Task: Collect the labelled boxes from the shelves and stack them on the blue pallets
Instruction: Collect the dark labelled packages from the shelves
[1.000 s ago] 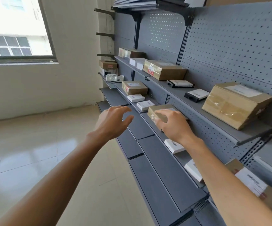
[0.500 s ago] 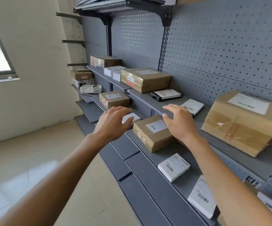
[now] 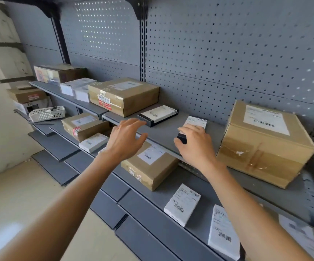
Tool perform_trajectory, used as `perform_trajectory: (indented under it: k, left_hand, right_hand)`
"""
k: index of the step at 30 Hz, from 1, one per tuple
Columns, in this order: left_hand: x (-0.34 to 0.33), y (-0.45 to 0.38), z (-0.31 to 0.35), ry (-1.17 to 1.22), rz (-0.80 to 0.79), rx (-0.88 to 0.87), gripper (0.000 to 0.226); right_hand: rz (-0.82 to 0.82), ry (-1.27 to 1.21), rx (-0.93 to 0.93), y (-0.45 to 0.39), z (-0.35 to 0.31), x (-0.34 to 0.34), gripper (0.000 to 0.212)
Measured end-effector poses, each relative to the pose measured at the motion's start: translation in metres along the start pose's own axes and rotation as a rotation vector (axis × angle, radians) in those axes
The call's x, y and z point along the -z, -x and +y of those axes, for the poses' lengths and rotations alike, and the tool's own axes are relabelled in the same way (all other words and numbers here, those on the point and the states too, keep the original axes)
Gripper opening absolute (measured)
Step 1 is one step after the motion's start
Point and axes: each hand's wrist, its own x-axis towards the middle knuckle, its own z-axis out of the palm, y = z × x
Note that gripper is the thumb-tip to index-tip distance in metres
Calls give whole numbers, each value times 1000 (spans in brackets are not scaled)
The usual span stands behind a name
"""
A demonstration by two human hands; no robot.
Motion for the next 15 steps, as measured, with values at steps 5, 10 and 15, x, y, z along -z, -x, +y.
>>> perform_trajectory:
  k: [5, 10, 15]
  left_hand:
    - [-25, -47, -19, -4, -83, -57, 55]
    - [-44, -86, -32, 7, -173, -113, 62]
    - [-57, -111, -38, -17, -259, -132, 71]
  right_hand:
    - [-27, 84, -148, -10, 0, -13, 58]
    - [-37, 137, -271, -18, -10, -20, 54]
    - [-50, 164, -357, -23, -21, -28, 53]
